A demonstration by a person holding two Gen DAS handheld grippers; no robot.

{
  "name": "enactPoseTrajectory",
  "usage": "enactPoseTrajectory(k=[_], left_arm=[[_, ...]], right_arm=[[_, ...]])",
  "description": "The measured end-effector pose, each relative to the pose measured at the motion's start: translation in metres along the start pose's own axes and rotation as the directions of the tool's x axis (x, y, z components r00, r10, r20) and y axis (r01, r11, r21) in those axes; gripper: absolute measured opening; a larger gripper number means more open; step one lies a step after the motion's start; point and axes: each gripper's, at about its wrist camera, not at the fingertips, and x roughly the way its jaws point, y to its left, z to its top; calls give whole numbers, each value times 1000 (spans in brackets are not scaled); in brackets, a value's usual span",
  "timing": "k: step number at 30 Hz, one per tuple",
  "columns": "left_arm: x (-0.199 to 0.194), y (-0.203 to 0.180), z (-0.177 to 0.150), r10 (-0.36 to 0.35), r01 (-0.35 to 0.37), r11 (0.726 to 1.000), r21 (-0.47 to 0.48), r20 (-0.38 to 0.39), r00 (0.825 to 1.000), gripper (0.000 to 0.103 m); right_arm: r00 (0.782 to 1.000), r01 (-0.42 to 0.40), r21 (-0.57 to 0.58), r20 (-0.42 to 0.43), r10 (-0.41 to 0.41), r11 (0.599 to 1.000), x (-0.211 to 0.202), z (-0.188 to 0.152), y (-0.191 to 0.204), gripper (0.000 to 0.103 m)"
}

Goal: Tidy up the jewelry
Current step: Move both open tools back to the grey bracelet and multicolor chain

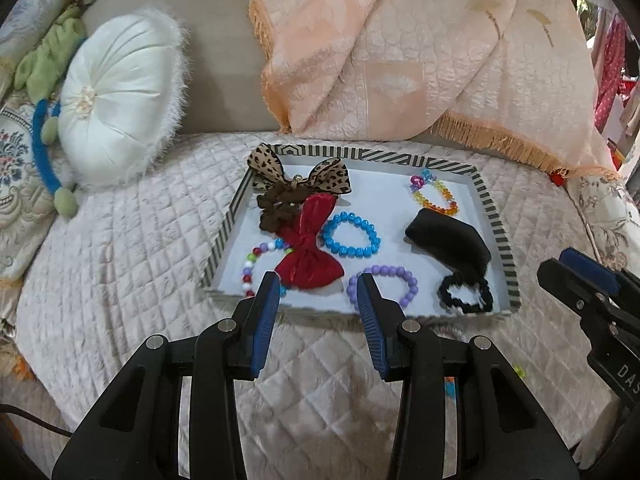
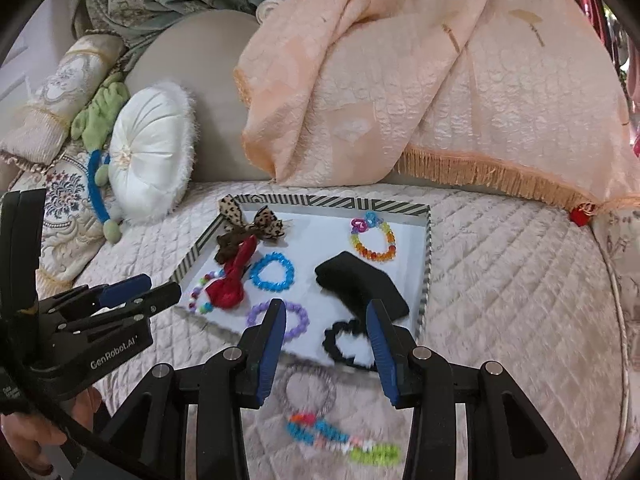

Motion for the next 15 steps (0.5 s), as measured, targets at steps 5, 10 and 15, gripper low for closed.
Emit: enactPoseTrajectory(k=[5,10,15], left_arm=[[-23,-3,-18,-4,4,1000,11,22,1000,39],[-40,-8,-31,-15,14,1000,18,38,999,39],[-50,-10,-43,-23,23,1000,20,38,999,39]], right_arm=[[1000,18,-7,6,-18,1000,-23,-16,2,40],[1000,25,2,17,-26,1000,-45,-29,2,41],[1000,23,-6,15,-22,1000,-56,-41,6,42]])
